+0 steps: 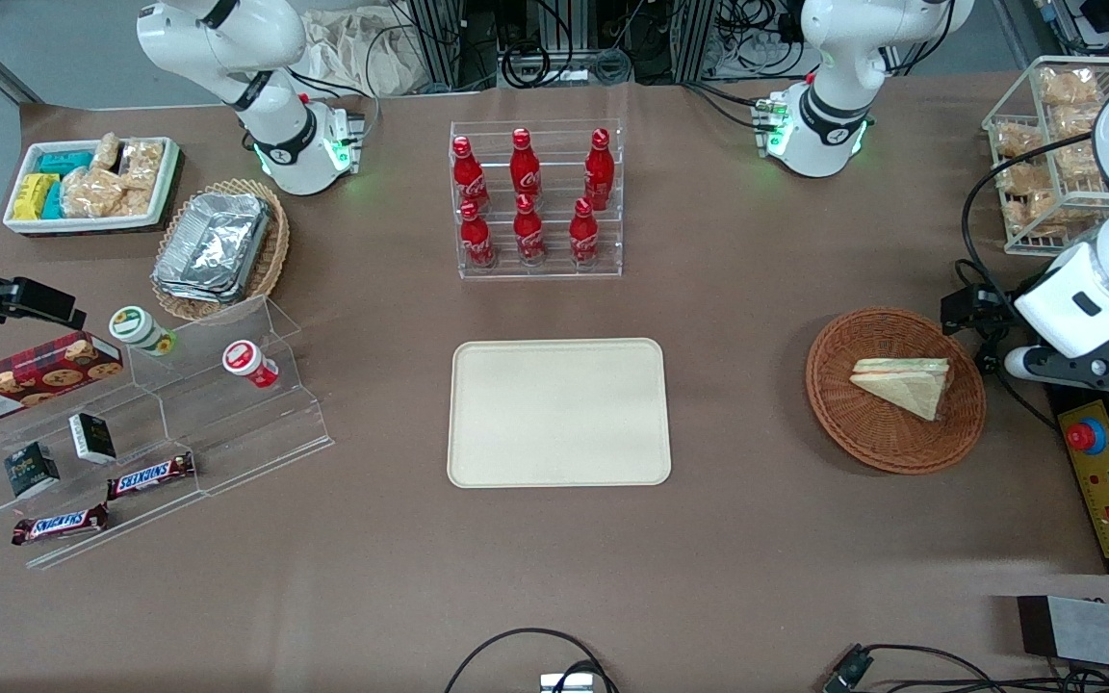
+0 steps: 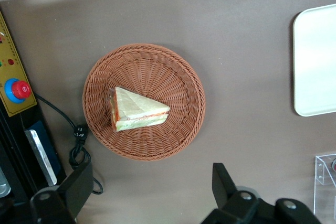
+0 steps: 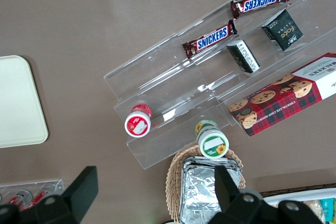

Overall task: Place sandwich from basket to tray
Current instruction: 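Lower the open left gripper over the wrapped sandwich in the wicker basket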

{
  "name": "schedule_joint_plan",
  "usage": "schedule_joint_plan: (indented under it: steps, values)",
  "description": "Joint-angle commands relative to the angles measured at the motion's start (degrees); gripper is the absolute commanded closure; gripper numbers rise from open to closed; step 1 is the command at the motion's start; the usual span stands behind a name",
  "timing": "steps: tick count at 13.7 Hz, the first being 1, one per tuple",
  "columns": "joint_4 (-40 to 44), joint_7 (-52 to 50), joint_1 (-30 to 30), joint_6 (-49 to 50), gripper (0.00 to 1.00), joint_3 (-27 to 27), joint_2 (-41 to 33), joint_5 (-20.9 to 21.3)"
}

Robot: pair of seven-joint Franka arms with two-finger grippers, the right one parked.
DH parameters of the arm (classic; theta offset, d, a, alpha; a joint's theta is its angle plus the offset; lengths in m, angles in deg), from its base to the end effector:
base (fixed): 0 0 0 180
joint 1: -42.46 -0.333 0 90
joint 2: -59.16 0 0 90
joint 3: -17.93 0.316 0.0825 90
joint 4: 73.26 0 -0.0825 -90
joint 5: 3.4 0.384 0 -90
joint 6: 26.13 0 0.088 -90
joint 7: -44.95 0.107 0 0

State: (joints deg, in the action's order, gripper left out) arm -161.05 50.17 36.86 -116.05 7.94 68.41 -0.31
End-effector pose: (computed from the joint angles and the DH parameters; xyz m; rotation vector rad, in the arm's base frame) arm 0.5962 -0.0326 0.5507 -3.0995 0.2648 0.1900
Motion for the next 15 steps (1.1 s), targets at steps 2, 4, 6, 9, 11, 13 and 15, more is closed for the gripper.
schedule_joint_plan:
  steps: [2,4,6,9,11,13,15]
  values:
    - [1.75,-1.27,-0.2,1.94,0.0,-0.39,0.95,0.51]
    - [0.79,-1.62,-0.2,2.12,0.0,-0.3,0.95,0.6]
    - [-2.19,-3.89,-2.12,1.33,0.0,0.75,0.25,-0.18]
    - [-12.88,-14.52,-3.28,-7.14,0.0,1.02,-3.87,-0.28]
    - [-22.63,-19.88,-4.06,-18.12,0.0,1.19,-5.9,0.25]
    - [-30.47,-26.71,-4.95,-28.94,0.0,1.28,-6.09,0.34]
    - [-37.49,-32.37,-6.43,-36.51,0.0,1.99,-5.99,0.51]
